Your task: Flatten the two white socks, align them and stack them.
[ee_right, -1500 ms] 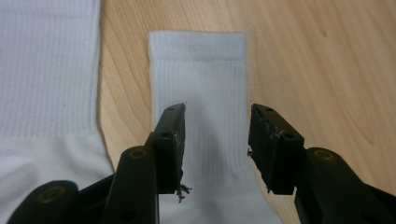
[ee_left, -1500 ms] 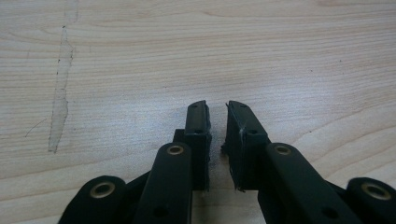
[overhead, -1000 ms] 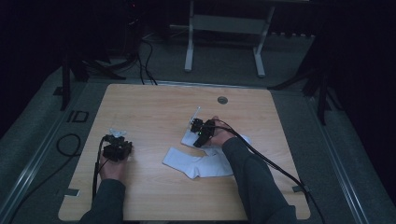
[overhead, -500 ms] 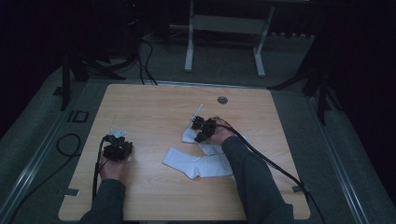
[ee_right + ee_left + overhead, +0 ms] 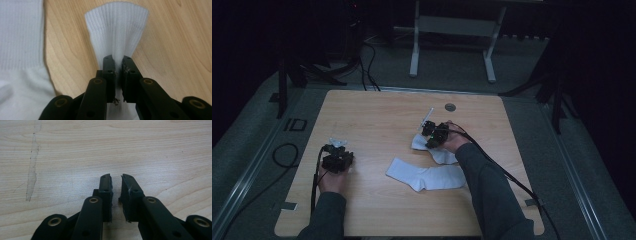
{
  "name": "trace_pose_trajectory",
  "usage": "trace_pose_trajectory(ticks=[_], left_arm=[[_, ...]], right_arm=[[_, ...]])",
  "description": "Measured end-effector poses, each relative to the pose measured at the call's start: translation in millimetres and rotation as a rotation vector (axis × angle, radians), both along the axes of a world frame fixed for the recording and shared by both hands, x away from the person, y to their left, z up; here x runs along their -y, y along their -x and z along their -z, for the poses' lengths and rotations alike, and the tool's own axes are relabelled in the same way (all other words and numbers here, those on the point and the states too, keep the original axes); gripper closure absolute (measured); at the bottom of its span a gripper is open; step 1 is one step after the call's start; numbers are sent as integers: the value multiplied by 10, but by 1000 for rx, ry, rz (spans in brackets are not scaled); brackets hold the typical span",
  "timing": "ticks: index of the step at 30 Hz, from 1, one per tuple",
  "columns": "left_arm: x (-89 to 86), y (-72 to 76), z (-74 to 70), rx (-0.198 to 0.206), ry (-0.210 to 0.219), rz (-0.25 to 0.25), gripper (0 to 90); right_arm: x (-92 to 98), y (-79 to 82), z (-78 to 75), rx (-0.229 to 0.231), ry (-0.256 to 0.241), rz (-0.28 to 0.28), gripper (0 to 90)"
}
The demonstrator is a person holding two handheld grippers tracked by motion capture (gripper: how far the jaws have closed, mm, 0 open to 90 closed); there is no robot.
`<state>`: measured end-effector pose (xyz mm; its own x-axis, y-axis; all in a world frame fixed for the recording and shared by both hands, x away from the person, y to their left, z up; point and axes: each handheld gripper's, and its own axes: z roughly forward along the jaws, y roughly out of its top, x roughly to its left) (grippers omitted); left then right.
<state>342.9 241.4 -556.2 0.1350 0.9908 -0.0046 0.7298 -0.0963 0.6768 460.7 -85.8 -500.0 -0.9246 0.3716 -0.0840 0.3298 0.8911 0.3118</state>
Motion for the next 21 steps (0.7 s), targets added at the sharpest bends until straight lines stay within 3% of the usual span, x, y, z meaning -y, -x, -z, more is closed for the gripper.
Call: trace_pose_trajectory(ticks=[21], left_arm=[[7, 1, 3, 2, -5, -3, 780]], right_arm=[[446, 230, -858, 83, -41, -8, 827]])
